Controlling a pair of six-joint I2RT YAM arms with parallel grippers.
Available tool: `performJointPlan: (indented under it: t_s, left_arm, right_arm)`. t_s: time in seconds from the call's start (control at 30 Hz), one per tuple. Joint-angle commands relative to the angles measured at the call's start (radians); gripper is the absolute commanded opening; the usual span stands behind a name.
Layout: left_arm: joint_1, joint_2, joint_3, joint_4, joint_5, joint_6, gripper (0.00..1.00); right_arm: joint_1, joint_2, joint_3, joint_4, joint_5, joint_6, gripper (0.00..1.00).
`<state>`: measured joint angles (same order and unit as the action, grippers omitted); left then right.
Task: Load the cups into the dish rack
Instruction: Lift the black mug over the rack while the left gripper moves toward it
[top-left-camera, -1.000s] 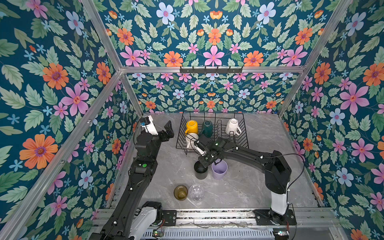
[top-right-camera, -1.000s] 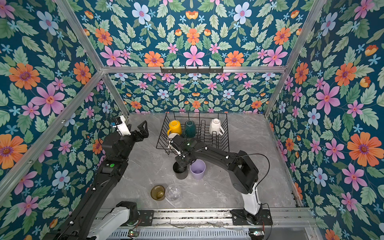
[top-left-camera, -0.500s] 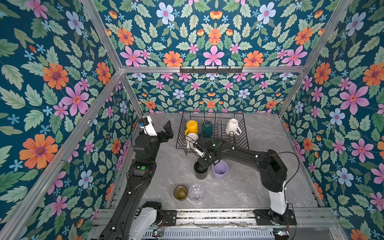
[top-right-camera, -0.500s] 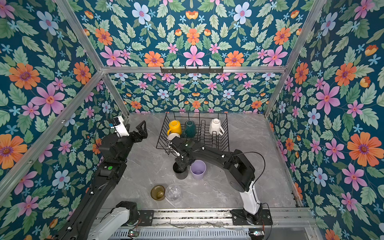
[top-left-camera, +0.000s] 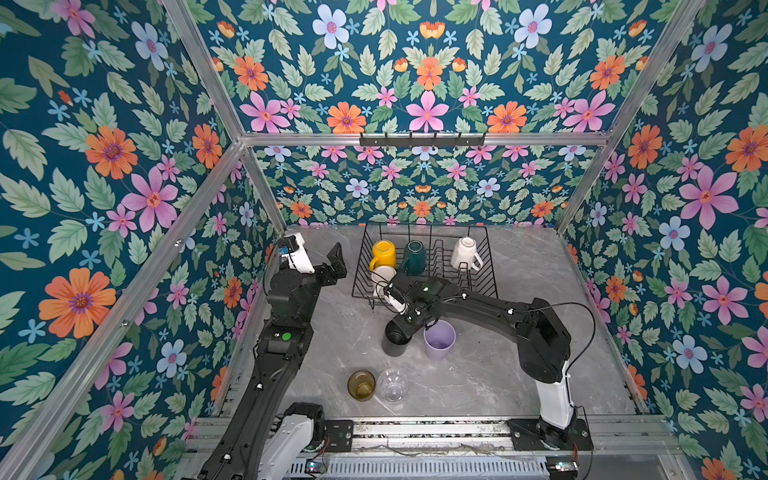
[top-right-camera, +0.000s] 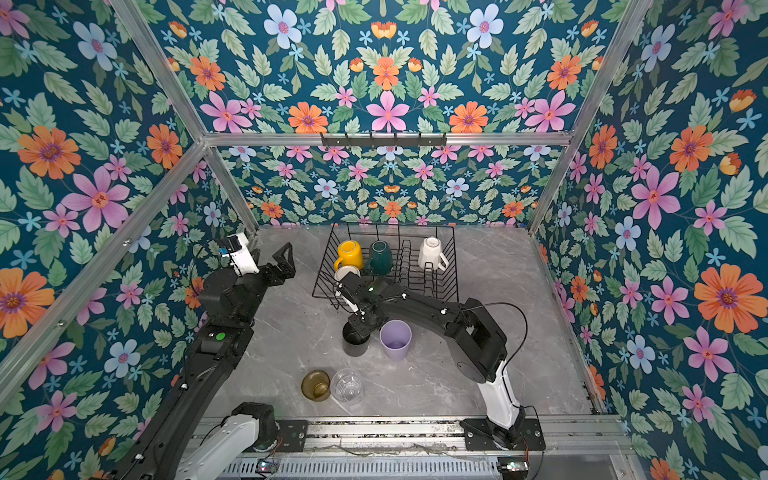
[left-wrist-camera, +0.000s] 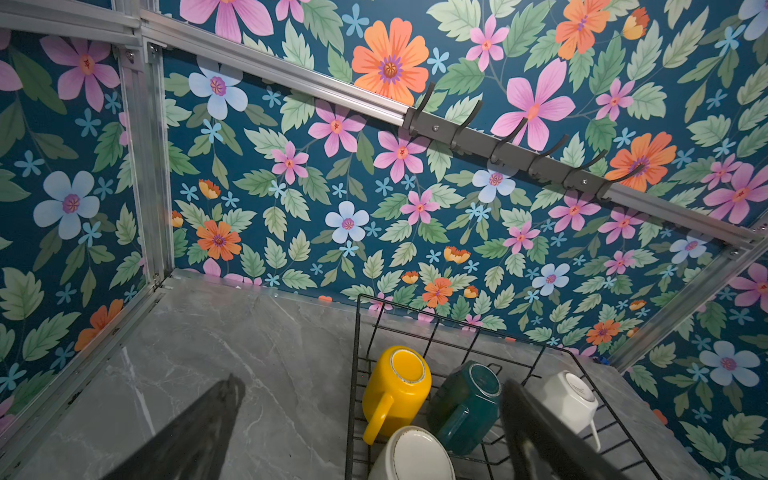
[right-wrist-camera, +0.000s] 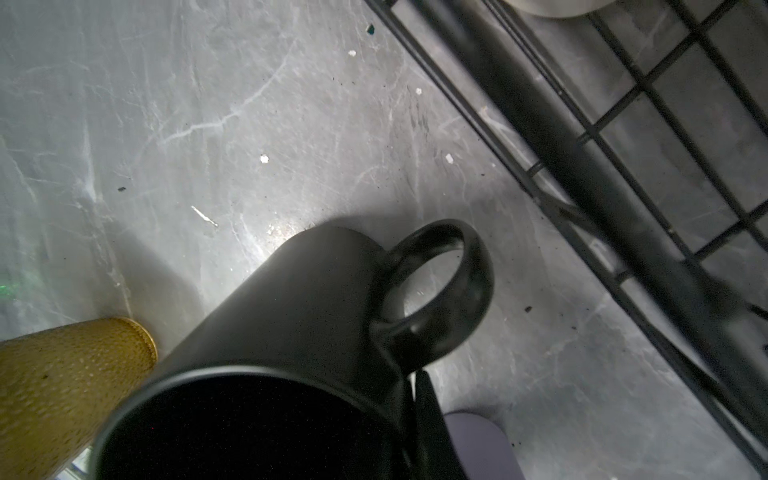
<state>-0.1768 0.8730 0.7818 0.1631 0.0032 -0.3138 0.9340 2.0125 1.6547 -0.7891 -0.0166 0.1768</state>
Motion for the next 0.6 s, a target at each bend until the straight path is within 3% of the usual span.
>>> performJointPlan:
  t_s: [0.0, 0.37, 0.57]
  left_arm:
    - [0.001, 0.001, -0.001, 0.024, -0.006, 0.005, 1.0]
    - [0.002, 0.0, -0.006, 0.041, -0.02, -0.013, 1.0]
    - [0.002, -0.005, -0.024, 0.11, 0.046, -0.036, 1.0]
  right_arm:
    - [0.001, -0.024, 0.005, 0.013, -0.014, -0.008, 0.0]
    - [0.001, -0.196, -0.069, 0.104, -0.015, 0.019, 0.0]
    - [-0.016, -0.344, -0.168, 0.207, -0.043, 0.029, 0.0]
